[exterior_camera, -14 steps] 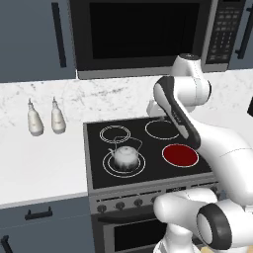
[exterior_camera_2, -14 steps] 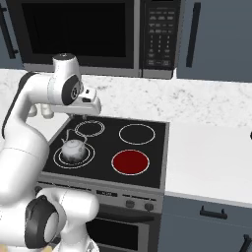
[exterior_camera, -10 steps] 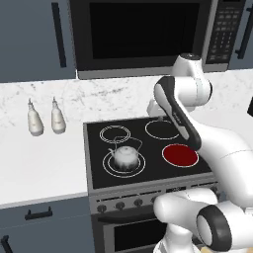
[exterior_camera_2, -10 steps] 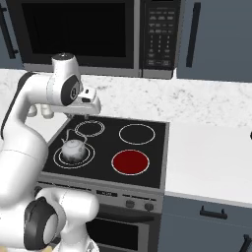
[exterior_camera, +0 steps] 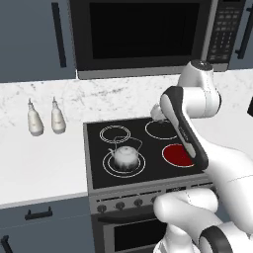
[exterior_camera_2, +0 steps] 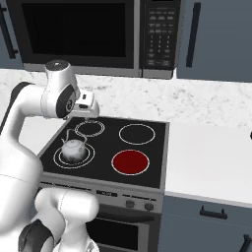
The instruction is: Turn off the front right burner of the stove.
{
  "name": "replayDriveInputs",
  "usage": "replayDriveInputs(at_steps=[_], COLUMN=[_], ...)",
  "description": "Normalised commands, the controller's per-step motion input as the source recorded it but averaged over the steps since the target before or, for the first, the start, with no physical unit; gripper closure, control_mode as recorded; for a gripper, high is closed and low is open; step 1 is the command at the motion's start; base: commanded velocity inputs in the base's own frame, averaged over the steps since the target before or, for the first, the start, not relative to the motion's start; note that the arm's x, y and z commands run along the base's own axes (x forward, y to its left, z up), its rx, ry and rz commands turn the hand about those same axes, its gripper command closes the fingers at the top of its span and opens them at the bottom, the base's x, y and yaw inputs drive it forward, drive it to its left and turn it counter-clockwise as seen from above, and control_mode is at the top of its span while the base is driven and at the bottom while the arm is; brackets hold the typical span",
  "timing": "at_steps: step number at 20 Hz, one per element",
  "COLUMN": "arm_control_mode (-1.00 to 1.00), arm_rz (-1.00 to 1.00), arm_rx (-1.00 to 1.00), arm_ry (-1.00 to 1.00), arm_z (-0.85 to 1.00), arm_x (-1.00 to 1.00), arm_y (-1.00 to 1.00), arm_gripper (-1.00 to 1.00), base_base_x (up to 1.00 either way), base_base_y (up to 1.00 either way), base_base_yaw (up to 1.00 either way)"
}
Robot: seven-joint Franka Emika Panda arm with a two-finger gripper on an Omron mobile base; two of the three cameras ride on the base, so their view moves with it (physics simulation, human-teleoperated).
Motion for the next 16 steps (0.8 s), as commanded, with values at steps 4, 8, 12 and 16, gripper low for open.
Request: replayDriveInputs(at_steps=[4,8,12,16], arm_control_mode=[1.00,1.00,1.00,1.00], arm_rz=[0.00,0.00,0.00,0.00], arm_rx=[0.00,0.00,0.00,0.00], arm_ry=[0.00,0.00,0.00,0.00], arm_z=[0.00,0.00,0.00,0.00], arm_x=[0.00,0.00,0.00,0.00], arm_y=[-0.03,0.00,0.00,0.00], arm_gripper=[-1.00,-1.00,-1.00,-1.00], base_base_x=[0.00,0.00,0.00,0.00], base_base_y=[-0.05,-0.42,-0.53,-0.51], base_base_yaw=[0.00,0.00,0.00,0.00])
